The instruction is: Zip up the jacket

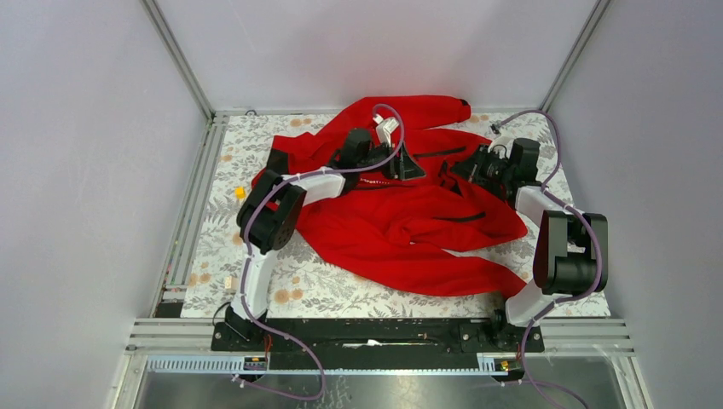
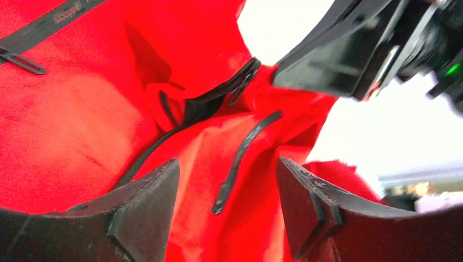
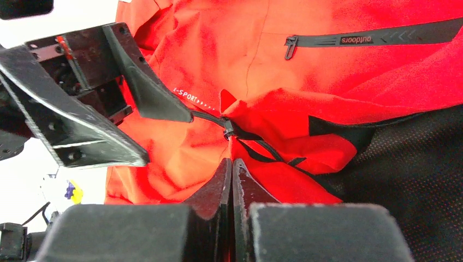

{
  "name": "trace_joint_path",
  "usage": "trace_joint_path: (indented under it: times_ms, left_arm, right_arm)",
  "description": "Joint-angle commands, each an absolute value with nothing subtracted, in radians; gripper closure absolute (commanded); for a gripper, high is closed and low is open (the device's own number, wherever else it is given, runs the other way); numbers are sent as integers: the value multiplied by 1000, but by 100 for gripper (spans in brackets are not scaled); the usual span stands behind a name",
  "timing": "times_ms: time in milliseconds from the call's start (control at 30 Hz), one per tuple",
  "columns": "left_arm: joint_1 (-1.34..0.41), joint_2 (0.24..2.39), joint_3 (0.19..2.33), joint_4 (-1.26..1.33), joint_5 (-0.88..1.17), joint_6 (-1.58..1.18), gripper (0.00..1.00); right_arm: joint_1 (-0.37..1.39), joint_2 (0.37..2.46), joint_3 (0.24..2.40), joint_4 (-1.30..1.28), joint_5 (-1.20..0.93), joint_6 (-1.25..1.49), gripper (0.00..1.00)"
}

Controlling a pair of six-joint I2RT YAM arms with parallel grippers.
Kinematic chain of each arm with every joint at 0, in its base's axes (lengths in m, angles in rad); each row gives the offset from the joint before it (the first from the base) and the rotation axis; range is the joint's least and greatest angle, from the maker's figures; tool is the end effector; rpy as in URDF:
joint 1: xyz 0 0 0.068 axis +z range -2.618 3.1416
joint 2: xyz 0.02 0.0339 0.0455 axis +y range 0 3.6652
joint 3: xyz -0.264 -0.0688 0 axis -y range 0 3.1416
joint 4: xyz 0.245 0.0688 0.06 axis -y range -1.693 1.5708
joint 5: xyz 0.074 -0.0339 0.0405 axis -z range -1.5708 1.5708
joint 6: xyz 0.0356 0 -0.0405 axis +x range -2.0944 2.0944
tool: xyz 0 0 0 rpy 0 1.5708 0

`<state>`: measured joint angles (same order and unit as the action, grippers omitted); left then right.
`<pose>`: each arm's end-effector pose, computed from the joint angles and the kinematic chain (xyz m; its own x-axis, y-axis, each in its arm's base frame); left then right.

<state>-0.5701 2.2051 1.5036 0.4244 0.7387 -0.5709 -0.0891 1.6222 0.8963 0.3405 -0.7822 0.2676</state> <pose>0.4070 -0.2894 0.1864 -0.7040 -0.0232 -0.7098 0.6701 0.3094 -0.6748 0.3495 -0.0060 0.2221 -0.5164 0.2344 -0.8236 -0.4675 0.7286 0.5006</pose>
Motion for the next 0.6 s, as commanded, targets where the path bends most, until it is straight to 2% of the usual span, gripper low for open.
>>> trace_joint_path:
  times_ms: [0,167,333,567]
  left_arm:
    - [-639,2147,1458,630,547,-955,35]
    - [-678,2225,1490,691,448,-1125,38]
    - [-700,2239,1483,730,369,-1118,38]
    - [-701,2286,1507,745,365,-1114,38]
  right_arm:
    - [-89,1575,889,405,-821,290,100]
    - [-90,1562,882,417,-826,299,100]
    - [-91,1554,877,427,-834,307,100]
    - [-91,1559,877,437,-844,319,100]
